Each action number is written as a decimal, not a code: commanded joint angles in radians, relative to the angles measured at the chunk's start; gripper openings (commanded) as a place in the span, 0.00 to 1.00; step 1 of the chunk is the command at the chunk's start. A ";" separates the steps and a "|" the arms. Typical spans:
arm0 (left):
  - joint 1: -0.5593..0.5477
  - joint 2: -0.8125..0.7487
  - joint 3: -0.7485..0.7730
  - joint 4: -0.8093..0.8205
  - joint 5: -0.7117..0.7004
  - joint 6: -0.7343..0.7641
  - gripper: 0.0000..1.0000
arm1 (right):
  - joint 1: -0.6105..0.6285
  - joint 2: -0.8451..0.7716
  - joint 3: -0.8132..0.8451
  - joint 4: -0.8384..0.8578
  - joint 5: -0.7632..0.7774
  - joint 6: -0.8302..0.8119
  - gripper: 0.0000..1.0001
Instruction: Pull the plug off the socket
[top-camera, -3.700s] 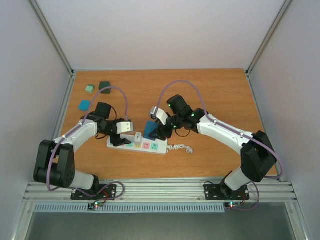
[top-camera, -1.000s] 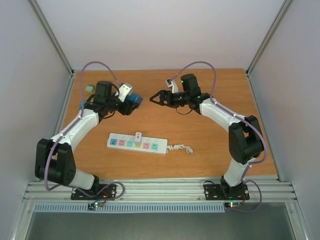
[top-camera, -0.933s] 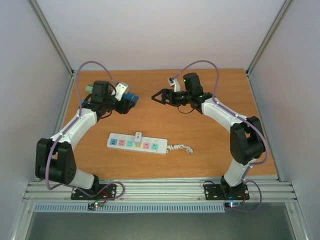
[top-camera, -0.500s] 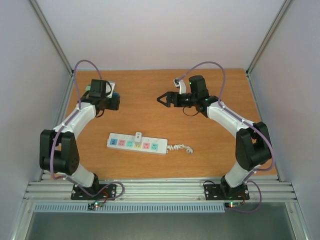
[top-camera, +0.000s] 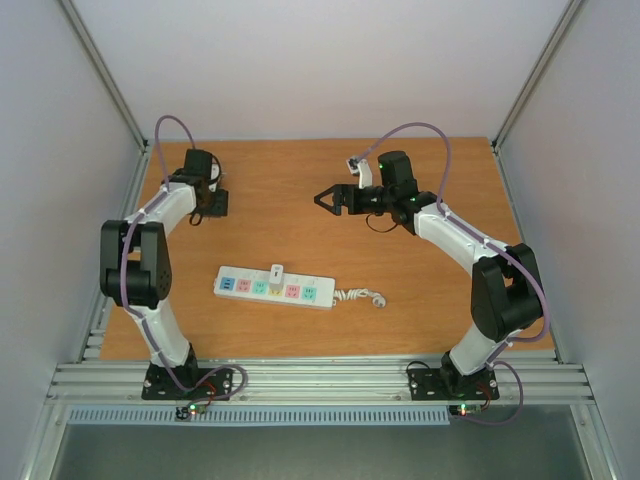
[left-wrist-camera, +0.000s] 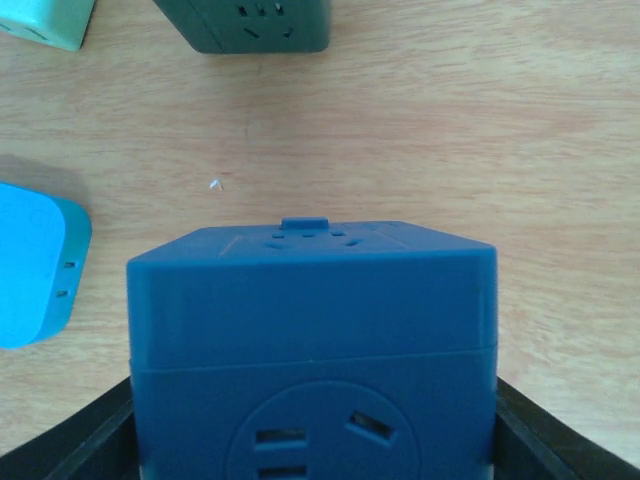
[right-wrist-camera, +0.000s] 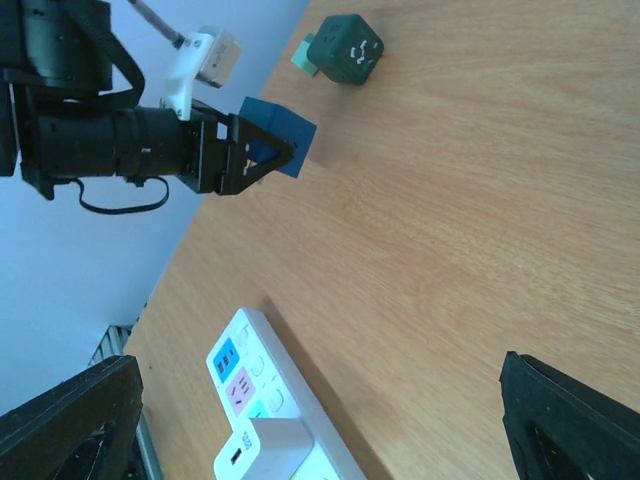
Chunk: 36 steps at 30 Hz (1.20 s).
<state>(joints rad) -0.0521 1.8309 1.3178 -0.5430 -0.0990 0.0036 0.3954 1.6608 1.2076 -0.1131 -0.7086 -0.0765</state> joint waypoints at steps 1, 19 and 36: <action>0.015 0.052 0.082 -0.014 -0.016 -0.010 0.14 | -0.004 -0.007 -0.011 0.009 -0.007 -0.028 0.99; 0.122 0.211 0.192 -0.044 0.119 0.048 0.31 | -0.004 0.013 -0.009 -0.003 -0.045 -0.044 0.99; 0.129 0.094 0.203 -0.067 0.161 0.114 1.00 | -0.004 0.010 -0.007 -0.066 -0.152 -0.140 0.99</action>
<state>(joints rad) 0.0719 2.0209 1.4906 -0.6136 0.0395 0.0834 0.3935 1.6699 1.2049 -0.1448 -0.7933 -0.1570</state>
